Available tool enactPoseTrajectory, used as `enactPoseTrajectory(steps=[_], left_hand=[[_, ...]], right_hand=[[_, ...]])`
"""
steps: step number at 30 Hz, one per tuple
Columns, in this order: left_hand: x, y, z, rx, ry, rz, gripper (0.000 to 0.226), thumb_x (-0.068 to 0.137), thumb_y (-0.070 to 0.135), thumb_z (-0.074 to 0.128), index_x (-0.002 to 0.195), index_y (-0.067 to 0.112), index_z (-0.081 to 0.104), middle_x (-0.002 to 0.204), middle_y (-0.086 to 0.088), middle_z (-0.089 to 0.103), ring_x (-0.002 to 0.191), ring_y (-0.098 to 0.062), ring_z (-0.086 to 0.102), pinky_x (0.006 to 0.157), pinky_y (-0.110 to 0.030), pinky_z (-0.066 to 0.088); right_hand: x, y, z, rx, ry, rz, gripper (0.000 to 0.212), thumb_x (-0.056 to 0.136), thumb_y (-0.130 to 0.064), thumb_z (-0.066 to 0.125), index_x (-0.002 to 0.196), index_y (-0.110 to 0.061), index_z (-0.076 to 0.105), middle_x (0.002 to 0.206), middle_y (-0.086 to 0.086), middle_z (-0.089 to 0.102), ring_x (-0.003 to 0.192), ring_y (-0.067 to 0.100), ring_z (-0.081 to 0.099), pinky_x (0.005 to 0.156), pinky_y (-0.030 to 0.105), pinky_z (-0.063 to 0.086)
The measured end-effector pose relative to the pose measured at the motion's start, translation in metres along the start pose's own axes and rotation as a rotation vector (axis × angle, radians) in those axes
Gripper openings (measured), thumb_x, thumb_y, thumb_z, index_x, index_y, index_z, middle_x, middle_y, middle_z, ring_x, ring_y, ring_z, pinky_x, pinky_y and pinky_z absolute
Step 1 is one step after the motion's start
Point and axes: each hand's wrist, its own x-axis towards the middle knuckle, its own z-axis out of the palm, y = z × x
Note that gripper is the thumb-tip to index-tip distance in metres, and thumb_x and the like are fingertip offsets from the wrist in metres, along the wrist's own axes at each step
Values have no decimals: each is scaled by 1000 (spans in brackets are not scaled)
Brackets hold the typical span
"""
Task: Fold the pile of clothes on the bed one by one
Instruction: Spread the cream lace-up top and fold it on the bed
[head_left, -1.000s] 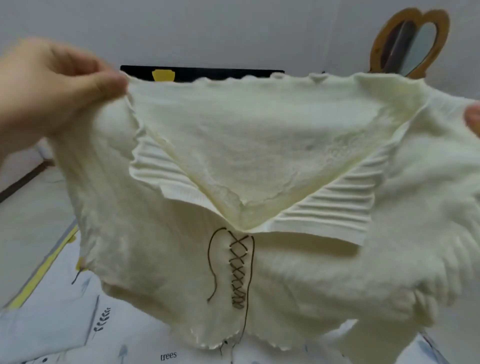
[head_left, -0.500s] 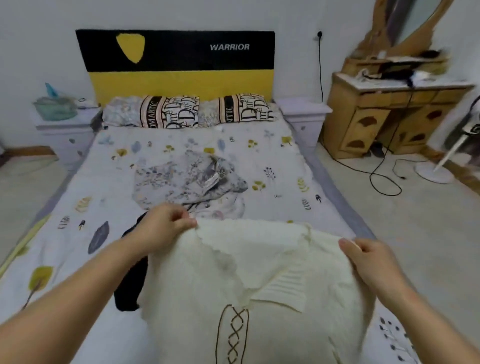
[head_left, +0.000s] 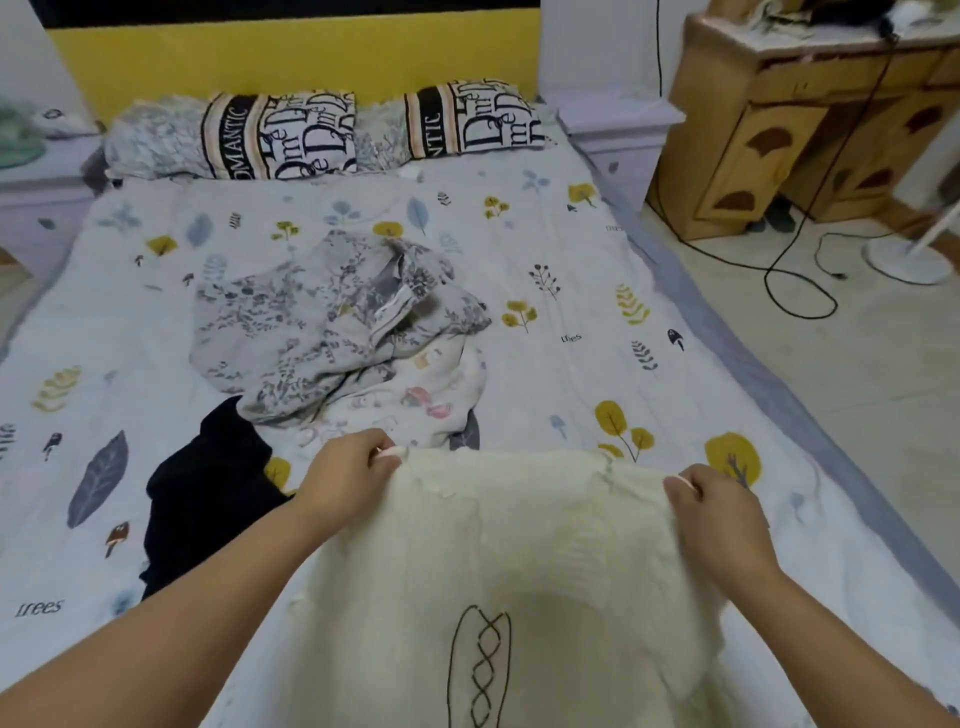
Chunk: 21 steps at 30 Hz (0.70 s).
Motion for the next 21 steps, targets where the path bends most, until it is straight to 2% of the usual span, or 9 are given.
enactPoseTrajectory(steps=[2, 4, 7, 9, 13, 16, 18, 19, 21], left_hand=[[24, -2, 11, 0, 67, 1, 6, 90, 20, 57, 89, 15, 61, 88, -5, 64, 80, -17, 51, 61, -27, 32], [43, -8, 27, 15, 150, -13, 18, 90, 21, 57, 105, 10, 62, 99, -8, 64, 87, -20, 53, 68, -28, 34], [54, -23, 58, 120, 178, -29, 36, 91, 21, 54, 123, 5, 54, 120, -16, 56, 112, -33, 48, 90, -38, 37], [53, -38, 81, 212, 145, -46, 37, 92, 23, 52, 125, 5, 52, 123, -18, 53, 115, -35, 46, 91, -41, 36], [41, -70, 116, 298, -30, -115, 39, 96, 35, 42, 125, 11, 50, 123, -11, 56, 114, -32, 48, 90, -41, 34], [39, -86, 127, 288, -119, -77, 42, 92, 46, 45, 123, 18, 55, 115, -4, 60, 112, -27, 51, 91, -38, 33], [41, -87, 126, 236, -53, -10, 30, 90, 42, 53, 104, 17, 61, 96, -4, 64, 100, -29, 56, 80, -35, 35], [42, -85, 125, 188, 5, 7, 23, 89, 37, 55, 91, 15, 59, 82, -4, 62, 91, -31, 58, 71, -33, 35], [44, -87, 120, 135, 132, -20, 22, 89, 29, 57, 78, 11, 48, 66, -4, 53, 78, -35, 57, 62, -34, 33]], right_hand=[[24, -2, 12, 14, 53, -25, 24, 94, -18, 47, 77, -4, 57, 69, 6, 58, 64, 21, 50, 52, 28, 30], [44, -2, 28, -4, 86, -29, 23, 96, -20, 44, 93, -2, 59, 81, 13, 62, 75, 28, 53, 57, 33, 33], [62, 8, 60, -261, 53, -5, 36, 97, -28, 42, 125, -6, 48, 116, 20, 53, 108, 36, 47, 84, 41, 39], [64, 19, 82, -416, 25, -5, 41, 97, -29, 40, 131, -6, 43, 123, 20, 48, 116, 36, 41, 89, 43, 36], [59, 49, 117, -537, -91, -9, 43, 96, -32, 38, 135, -13, 37, 127, 12, 48, 119, 30, 41, 92, 41, 34], [60, 66, 130, -486, -136, 31, 44, 96, -37, 38, 132, -13, 39, 124, 14, 49, 116, 33, 43, 91, 43, 36], [62, 67, 132, -327, -130, 68, 48, 96, -44, 35, 128, -9, 45, 120, 16, 51, 113, 35, 45, 90, 42, 38], [62, 65, 132, -241, -130, 84, 52, 94, -50, 35, 122, -9, 49, 115, 15, 53, 108, 34, 48, 88, 42, 40], [65, 61, 131, -212, -200, 83, 48, 88, -59, 38, 98, -13, 50, 97, 9, 53, 92, 29, 51, 75, 36, 41]])
